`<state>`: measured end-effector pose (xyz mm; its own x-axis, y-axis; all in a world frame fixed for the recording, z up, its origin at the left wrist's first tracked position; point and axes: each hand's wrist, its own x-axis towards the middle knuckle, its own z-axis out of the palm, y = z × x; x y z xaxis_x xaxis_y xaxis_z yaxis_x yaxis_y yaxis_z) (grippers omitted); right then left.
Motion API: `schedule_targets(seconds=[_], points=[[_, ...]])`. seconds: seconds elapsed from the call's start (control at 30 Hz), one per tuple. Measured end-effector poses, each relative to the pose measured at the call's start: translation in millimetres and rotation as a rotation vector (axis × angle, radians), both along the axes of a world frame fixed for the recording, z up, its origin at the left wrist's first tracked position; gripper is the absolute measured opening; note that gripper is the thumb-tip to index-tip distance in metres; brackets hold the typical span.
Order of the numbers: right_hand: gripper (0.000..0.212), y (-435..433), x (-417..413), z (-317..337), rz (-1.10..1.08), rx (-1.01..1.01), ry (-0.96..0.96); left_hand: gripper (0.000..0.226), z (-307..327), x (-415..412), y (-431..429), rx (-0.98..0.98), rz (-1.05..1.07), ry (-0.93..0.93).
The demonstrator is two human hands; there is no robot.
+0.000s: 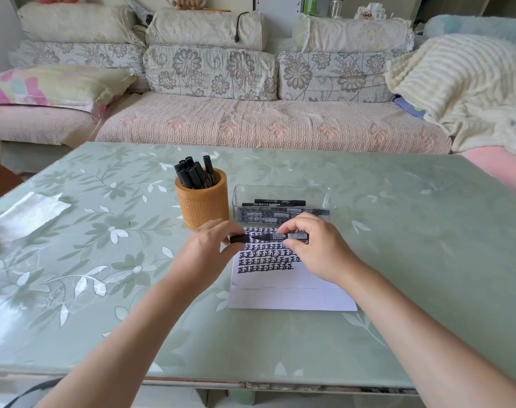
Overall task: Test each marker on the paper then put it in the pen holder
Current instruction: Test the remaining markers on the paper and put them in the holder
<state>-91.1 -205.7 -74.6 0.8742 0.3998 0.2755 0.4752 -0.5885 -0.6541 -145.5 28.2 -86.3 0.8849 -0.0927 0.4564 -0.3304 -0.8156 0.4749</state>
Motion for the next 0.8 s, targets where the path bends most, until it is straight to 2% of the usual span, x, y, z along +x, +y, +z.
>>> schedule_targets(seconds=[0.37, 0.53, 0.63, 0.73, 0.8], points=[[0.019, 11.5, -4.7, -6.0, 0.093, -0.076, 0.059, 0.013, -1.5, -0.9, -8.3, 0.032, -0.118, 0.032], [0.016, 15.4, -7.8, -3.3, 0.065, -0.132, -0.103, 0.013, -2.6, 1.2, -6.2, 0.047, -0.146, 0.041], [0.011, 18.6, -8.1, -0.9, 0.100, -0.179, -0.120, 0.014, -1.7, 1.0, -4.7, 0.008, -0.144, 0.016], [0.027, 20.9, -7.4, 0.7, 0.146, -0.298, -0.096, 0.018, -1.0, 0.1, -4.7, 0.023, -0.164, -0.004], [0.029, 22.1, -5.8, 5.1, 0.151, -0.359, -0.058, 0.016, -1.1, 0.9, -4.0, 0.009, -0.170, -0.012]])
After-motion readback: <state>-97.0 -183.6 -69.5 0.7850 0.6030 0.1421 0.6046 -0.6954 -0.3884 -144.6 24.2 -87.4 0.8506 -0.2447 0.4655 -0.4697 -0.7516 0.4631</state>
